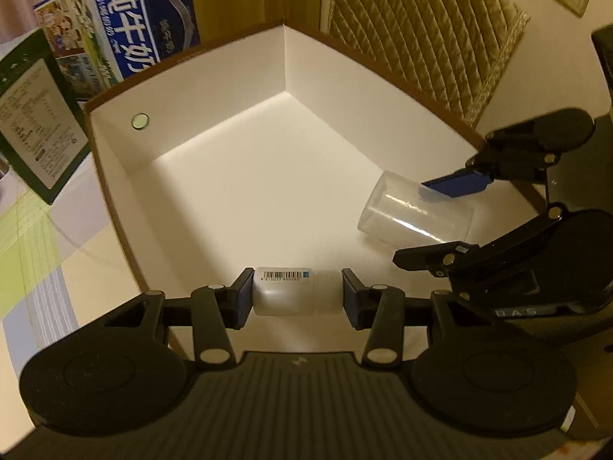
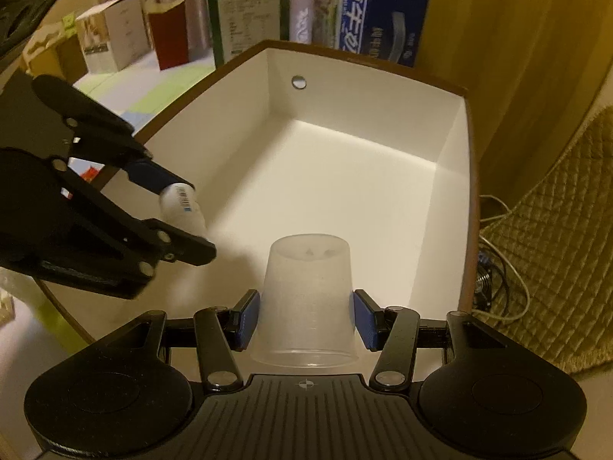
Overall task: Organize objects
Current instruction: 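Carry both into the open box and release the bottle and cup, then withdraw both tools from the box back over the table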
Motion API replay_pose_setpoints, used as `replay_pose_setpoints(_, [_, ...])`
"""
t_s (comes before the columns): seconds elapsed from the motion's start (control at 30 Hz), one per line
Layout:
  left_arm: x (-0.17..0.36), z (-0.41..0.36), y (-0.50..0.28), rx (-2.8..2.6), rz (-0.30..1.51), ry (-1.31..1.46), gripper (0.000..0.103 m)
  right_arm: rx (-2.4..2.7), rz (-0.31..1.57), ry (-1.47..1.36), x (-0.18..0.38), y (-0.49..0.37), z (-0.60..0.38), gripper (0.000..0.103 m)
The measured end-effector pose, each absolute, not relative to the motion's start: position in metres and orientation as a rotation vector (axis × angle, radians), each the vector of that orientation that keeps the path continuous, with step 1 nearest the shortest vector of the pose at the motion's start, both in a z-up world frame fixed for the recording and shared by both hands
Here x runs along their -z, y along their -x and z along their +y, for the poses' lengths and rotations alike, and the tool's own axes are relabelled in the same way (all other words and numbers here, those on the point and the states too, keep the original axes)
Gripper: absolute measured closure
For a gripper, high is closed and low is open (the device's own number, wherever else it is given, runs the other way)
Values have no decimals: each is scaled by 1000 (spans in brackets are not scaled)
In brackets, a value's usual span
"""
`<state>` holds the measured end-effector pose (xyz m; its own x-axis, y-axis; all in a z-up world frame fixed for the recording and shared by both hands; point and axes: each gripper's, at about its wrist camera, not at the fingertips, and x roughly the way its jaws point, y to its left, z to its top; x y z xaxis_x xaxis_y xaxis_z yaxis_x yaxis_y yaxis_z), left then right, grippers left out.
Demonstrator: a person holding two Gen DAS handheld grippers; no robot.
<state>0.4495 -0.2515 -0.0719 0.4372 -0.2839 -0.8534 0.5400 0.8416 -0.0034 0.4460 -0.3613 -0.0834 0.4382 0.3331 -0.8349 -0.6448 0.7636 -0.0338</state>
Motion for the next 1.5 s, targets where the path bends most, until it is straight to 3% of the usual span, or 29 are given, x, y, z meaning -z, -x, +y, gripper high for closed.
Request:
replay_pose_setpoints(0.13, [81, -254, -453, 509, 1001, -322, 61, -627, 926, 378, 83, -449, -361, 53])
replay_pose_setpoints(0.4, [78, -256, -452, 490, 973, -359, 34, -630, 881, 408, 82, -443, -358, 51])
replay_pose_setpoints(0.47, [76, -255, -450, 489, 963, -366, 27, -630, 869, 409, 81, -440, -359, 40])
replay_pose_setpoints(0.77, [53, -243, -439, 491, 919, -330, 13, -626, 800, 303, 59, -422, -375, 11])
replay_pose_setpoints(0.97, [27, -232, -419, 489, 863, -257, 7, -614, 750, 222, 40, -408, -387, 2])
replay_pose_setpoints(1.5, [-28, -184, -341, 300, 785, -53, 4, -564, 707, 33, 11, -363, -405, 2])
